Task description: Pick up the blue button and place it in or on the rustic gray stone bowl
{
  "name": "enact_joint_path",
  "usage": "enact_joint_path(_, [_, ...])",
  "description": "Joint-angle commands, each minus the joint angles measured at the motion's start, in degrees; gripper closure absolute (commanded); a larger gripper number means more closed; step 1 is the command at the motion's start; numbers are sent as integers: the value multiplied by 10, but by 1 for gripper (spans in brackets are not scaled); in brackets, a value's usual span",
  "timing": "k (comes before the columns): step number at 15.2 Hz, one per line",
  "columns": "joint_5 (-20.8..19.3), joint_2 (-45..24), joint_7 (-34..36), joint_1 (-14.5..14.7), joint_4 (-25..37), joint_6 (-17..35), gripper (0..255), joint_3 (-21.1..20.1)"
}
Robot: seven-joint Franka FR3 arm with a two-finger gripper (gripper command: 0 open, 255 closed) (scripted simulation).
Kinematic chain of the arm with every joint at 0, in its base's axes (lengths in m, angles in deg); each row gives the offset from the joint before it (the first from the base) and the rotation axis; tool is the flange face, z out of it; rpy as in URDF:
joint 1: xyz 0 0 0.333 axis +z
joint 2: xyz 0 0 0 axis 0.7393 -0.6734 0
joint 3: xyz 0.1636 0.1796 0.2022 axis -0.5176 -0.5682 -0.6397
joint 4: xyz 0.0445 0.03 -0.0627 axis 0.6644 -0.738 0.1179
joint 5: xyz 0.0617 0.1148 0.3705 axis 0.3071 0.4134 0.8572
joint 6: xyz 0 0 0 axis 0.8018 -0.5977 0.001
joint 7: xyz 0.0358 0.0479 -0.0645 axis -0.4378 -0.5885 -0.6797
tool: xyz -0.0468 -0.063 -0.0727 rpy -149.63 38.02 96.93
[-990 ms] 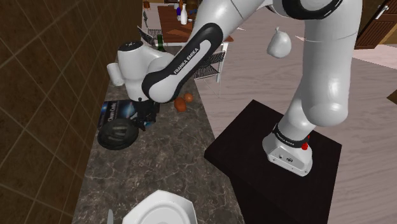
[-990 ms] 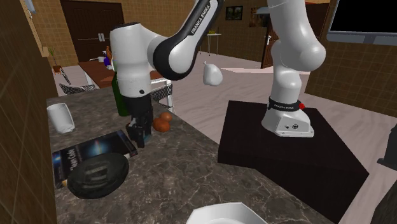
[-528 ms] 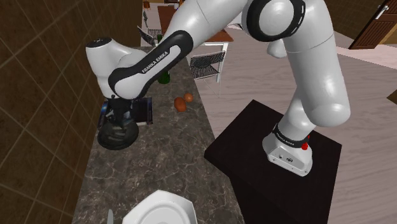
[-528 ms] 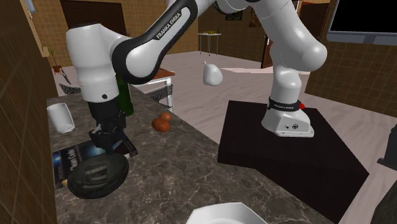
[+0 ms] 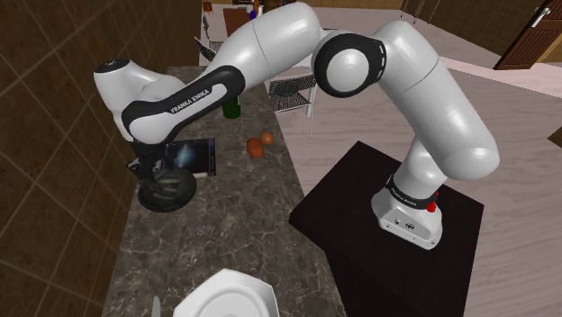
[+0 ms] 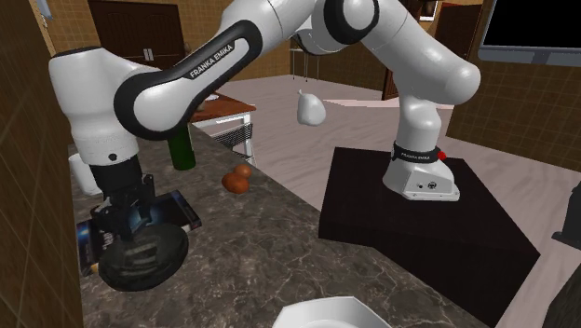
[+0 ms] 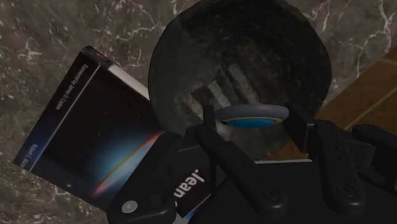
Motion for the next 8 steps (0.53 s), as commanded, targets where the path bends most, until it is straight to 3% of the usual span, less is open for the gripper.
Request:
enact_joint_path(1, [-1,-9,0,1,2,7,255,2])
enact_joint_path(8, [-7,-46,1,4,8,37,255,7])
